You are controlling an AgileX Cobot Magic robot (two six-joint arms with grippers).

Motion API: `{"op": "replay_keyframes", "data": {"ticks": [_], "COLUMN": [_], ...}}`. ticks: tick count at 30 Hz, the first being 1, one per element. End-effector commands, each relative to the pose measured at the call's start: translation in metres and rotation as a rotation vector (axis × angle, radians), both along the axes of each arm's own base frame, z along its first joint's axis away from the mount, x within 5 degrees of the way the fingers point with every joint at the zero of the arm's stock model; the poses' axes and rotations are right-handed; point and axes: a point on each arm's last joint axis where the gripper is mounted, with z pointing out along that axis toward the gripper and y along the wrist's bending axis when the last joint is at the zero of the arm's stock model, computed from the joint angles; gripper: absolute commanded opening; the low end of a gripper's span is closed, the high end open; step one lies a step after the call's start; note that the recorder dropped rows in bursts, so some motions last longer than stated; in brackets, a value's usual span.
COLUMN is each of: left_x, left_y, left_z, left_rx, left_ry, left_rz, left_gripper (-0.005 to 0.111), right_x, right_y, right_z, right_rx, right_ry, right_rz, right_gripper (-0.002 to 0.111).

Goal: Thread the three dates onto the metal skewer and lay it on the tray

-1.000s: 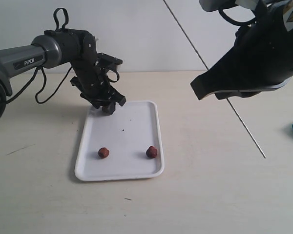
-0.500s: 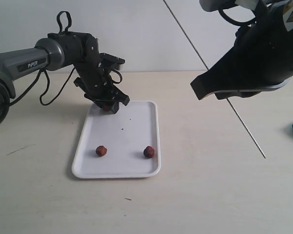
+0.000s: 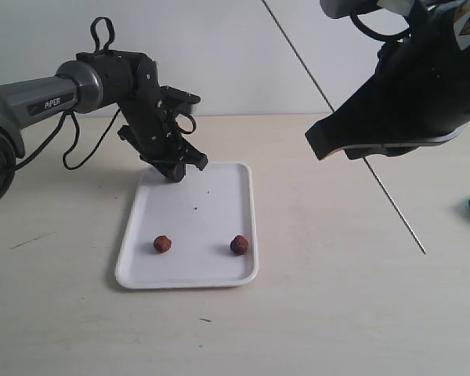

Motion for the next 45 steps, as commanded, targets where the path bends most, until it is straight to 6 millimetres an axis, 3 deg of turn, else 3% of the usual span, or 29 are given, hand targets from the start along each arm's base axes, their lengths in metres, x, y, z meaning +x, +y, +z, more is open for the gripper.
{"op": "replay_keyframes", "data": {"ticks": [1,4,10,13,18,25,32,34,39,45], "left_x": [-0.004,-0.004,-0.005,0.003,0.011,0.011,0.007,0.003,-0.008,-0.019], "left_y": [0.005,0.014,0.038,0.056,0.085,0.087,0.08,0.081,0.082,0.077], "left_z": [0.031,0.063,0.092,0.098,0.098,0.098,0.105,0.105,0.1,0.104], "left_rx": [-0.004,-0.151,-0.502,-0.602,-0.615,-0.615,-0.615,-0.612,-0.603,-0.704], "left_ry": [0.002,0.007,0.142,0.128,0.128,0.127,0.127,0.139,0.182,0.228], "left_rz": [0.007,0.041,-0.018,0.005,0.095,0.098,0.089,0.089,0.095,0.104], "left_gripper": [0.025,0.025,0.025,0.025,0.025,0.025,0.025,0.025,0.025,0.028], "right_x": [0.001,0.006,0.014,0.015,0.012,0.024,0.077,0.089,0.106,0.122], "right_y": [0.002,0.01,0.017,0.018,0.02,0.029,-0.01,-0.018,-0.017,-0.048], "right_z": [-0.001,-0.015,-0.061,-0.076,-0.092,-0.109,-0.144,-0.152,-0.166,-0.173], "right_rx": [0.0,0.027,0.004,-0.012,-0.053,-0.108,-0.241,-0.247,-0.172,-0.17], "right_ry": [-0.011,0.031,0.096,0.134,0.171,0.128,0.147,0.163,0.092,0.021], "right_rz": [0.013,0.047,0.062,0.061,0.172,0.372,0.318,0.372,0.678,0.652], "right_gripper": [0.0,0.0,0.0,0.0,0.0,0.0,0.0,0.0,0.0,0.0]}}
